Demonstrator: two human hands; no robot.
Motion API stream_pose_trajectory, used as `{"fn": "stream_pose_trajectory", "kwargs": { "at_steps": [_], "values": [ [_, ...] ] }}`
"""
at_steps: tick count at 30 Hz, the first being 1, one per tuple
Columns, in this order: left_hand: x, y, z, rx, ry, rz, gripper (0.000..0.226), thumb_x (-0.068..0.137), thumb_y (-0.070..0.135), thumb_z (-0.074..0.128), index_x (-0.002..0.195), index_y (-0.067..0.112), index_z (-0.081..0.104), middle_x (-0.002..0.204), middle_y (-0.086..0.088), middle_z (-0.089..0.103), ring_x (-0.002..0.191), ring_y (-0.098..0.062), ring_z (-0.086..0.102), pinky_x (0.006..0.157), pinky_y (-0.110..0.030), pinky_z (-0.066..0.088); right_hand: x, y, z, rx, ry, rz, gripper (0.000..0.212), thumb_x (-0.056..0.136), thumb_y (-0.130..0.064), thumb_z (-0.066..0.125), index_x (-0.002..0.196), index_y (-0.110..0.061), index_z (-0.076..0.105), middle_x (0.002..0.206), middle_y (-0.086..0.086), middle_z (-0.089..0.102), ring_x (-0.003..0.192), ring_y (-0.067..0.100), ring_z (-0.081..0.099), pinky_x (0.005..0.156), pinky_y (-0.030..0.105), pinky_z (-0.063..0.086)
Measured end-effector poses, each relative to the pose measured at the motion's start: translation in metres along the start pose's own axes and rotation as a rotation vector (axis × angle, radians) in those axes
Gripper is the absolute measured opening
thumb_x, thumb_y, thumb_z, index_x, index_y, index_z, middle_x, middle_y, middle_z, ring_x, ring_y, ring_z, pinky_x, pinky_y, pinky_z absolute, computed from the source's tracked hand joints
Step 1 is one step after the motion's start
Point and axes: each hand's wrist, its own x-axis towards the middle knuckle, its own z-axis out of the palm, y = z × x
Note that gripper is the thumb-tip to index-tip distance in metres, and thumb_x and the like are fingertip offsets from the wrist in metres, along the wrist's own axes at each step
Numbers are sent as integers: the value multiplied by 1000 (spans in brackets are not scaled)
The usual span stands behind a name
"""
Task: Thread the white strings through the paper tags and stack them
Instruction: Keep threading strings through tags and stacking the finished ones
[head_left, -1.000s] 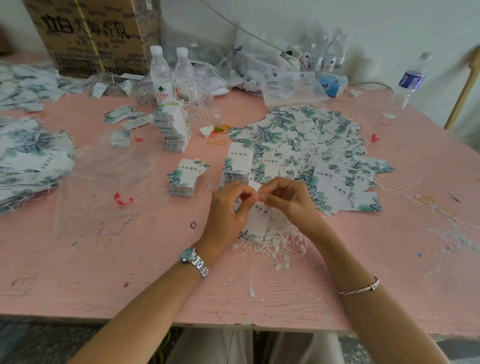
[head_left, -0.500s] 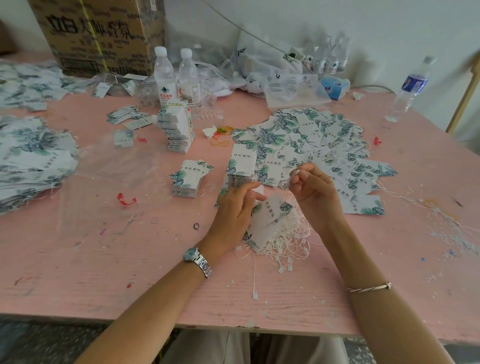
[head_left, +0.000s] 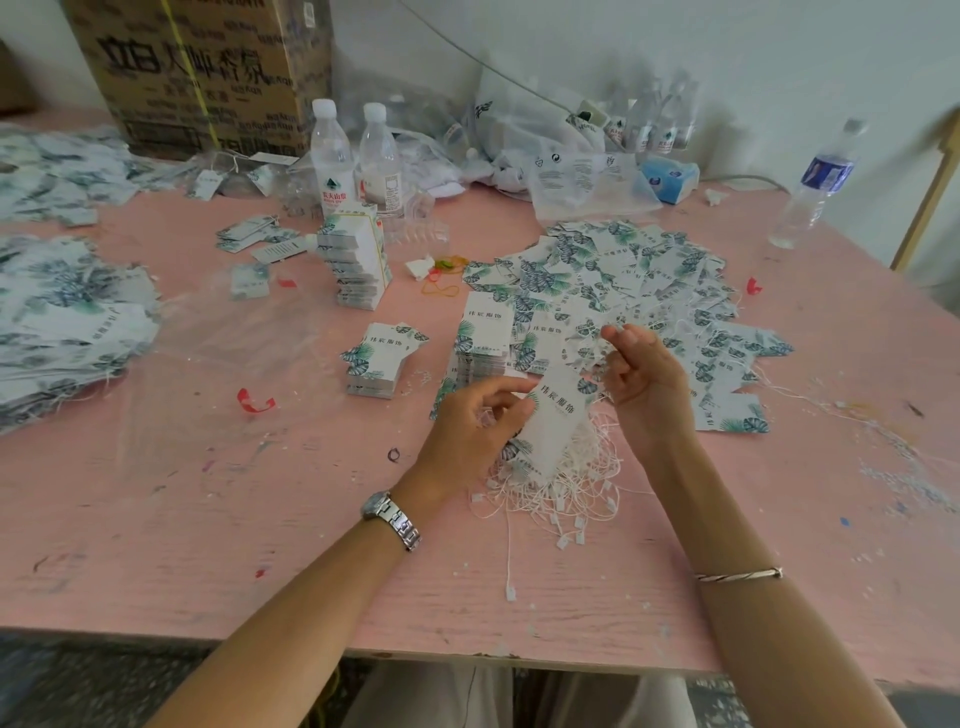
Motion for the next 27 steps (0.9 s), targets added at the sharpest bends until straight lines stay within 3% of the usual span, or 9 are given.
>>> {"fn": "stream_pose_trajectory", "kwargs": {
  "at_steps": [2, 4, 6, 9, 12, 14, 18, 23, 27],
  "values": [
    [0, 1, 0, -59, 39, 19, 20, 93, 15, 71, 107, 29, 71, 85, 7, 76, 62, 7, 59, 63, -6, 41, 0, 1, -1, -87, 46, -10, 9, 93, -2, 62, 92, -10, 65, 88, 5, 75, 59, 8, 46, 54, 15, 43],
    [0, 1, 0, -122, 80, 18, 19, 92, 14, 72, 107, 26, 72, 88, -2, 77, 70, -2, 63, 66, -13, 45, 0, 4, -2, -226, 46, -38, 6, 92, -4, 64, 93, -9, 67, 86, 5, 73, 60, 10, 44, 56, 17, 42],
    [0, 0, 0, -185, 125, 23, 21, 91, 14, 74, 105, 29, 72, 91, -1, 77, 81, -12, 68, 71, -22, 52, -2, 9, 0, -364, 17, -80, 4, 92, -7, 66, 96, -7, 67, 79, 4, 70, 59, 10, 46, 56, 17, 41],
    [1, -2, -2, -228, 209, 61, 23, 89, 13, 76, 104, 29, 70, 91, 4, 75, 84, -9, 68, 76, -21, 55, -5, 16, 6, -473, -21, -138, 6, 95, -9, 64, 98, -4, 65, 71, 4, 67, 56, 9, 53, 55, 17, 43],
    [3, -4, -3, -202, 293, 84, 25, 87, 14, 78, 103, 28, 66, 89, 14, 73, 82, -3, 68, 74, -16, 54, -12, 19, 11, -548, -190, -193, 17, 100, -20, 60, 106, -3, 62, 75, 8, 67, 58, 15, 52, 58, 19, 43],
    [4, -6, -2, -180, 329, 94, 26, 86, 16, 79, 103, 30, 65, 91, 18, 73, 82, -2, 69, 72, -15, 54, -18, 21, 14, -614, -312, -196, 28, 95, -23, 66, 115, -6, 58, 81, 7, 66, 66, 17, 55, 64, 24, 47],
    [3, -9, -4, -158, 357, 114, 25, 85, 24, 80, 105, 29, 65, 96, 14, 73, 85, -7, 71, 71, -16, 54, -22, 25, 18, -775, -390, -253, 46, 83, -13, 80, 118, -4, 50, 85, 13, 63, 73, 22, 56, 67, 36, 44],
    [4, -10, -3, -160, 346, 109, 25, 85, 20, 80, 105, 23, 65, 96, 15, 73, 82, -7, 71, 68, -18, 55, -17, 24, 13, -791, -418, -235, 36, 84, -9, 76, 108, 0, 51, 86, 9, 61, 76, 21, 56, 69, 42, 43],
    [4, -9, -2, -144, 327, 112, 26, 85, 18, 80, 104, 27, 64, 95, 19, 71, 81, -6, 70, 71, -22, 58, -14, 23, 12, -759, -421, -241, 24, 85, -5, 74, 100, -3, 55, 84, 3, 60, 76, 21, 56, 71, 35, 47]
  ]
}}
